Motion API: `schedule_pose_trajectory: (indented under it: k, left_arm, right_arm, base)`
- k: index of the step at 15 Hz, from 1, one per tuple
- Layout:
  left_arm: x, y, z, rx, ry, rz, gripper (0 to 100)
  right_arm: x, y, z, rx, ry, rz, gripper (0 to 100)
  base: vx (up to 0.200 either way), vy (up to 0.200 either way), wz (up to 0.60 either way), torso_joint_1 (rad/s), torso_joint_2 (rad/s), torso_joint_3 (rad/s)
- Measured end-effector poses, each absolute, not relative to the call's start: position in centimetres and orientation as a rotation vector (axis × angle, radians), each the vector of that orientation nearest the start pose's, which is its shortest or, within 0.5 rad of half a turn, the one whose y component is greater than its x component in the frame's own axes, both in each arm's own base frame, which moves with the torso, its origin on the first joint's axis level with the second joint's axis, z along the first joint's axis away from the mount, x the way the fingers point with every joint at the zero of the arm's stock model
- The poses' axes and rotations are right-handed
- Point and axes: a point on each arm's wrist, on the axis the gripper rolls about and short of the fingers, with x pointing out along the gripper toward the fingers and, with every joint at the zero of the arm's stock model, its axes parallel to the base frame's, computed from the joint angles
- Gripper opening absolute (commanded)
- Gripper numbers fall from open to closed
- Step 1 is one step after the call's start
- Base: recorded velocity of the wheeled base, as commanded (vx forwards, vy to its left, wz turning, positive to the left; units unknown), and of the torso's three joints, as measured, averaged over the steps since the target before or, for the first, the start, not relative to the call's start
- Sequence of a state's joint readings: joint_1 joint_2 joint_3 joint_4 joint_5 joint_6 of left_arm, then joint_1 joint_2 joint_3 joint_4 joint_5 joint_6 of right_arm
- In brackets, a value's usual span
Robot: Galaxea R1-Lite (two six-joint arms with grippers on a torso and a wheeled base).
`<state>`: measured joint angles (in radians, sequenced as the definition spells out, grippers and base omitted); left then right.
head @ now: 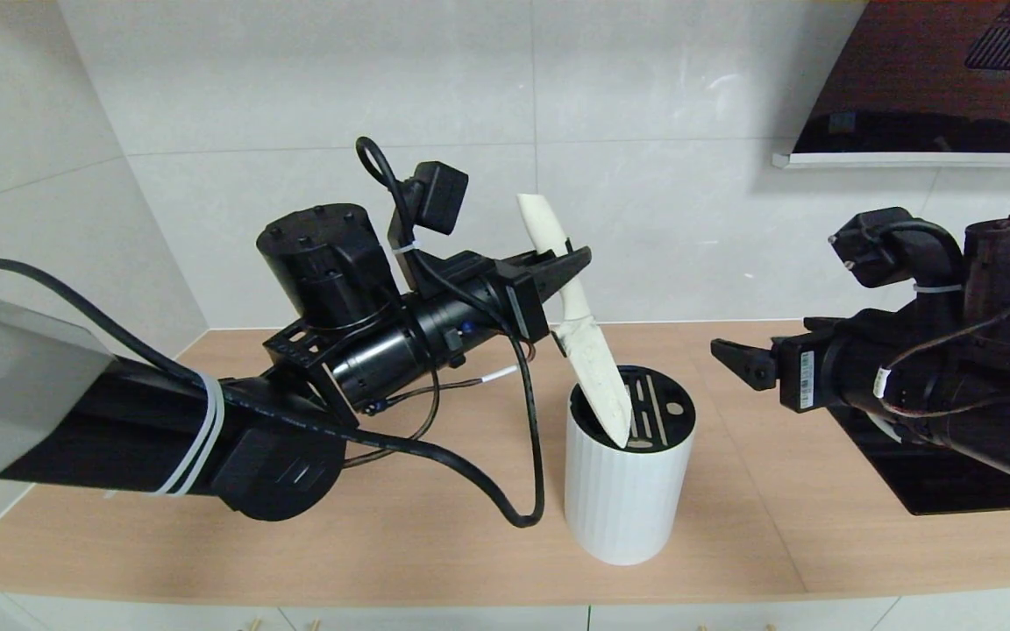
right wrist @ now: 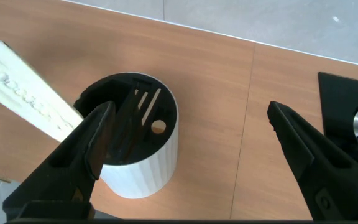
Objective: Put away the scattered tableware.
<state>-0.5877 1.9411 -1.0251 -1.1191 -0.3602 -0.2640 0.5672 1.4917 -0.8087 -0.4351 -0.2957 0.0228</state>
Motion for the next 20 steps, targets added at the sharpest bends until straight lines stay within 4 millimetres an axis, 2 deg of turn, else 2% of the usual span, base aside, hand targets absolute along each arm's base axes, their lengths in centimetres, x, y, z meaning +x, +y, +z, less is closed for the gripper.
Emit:
schedule_pose_trajectory:
  k: [8, 14, 20]
  left_arm:
    - [30.8, -21.4, 21.3, -0.273, -0.194, -0.947, 0]
    - [31.8, -22.1, 19.1, -0.18, -0.209, -0.917, 0]
    - [31.9, -23.5, 17.5, -0.149, -0.195, -0.935, 0]
  right_arm:
    - [22.0, 13.4, 22.1, -0.084, 0.234, 0.271, 100]
    - [22.0, 13.3, 22.0, -0.086, 0.234, 0.269, 100]
    - [21.8, 13.6, 22.0, -0.089, 0.233, 0.277, 100]
  base:
    - [0.0, 0.0, 0.0, 0.0, 0.0, 0.0]
    - [0.0, 0.0, 0.0, 0.0, 0.0, 0.0]
    - [0.0, 0.0, 0.0, 0.0, 0.0, 0.0]
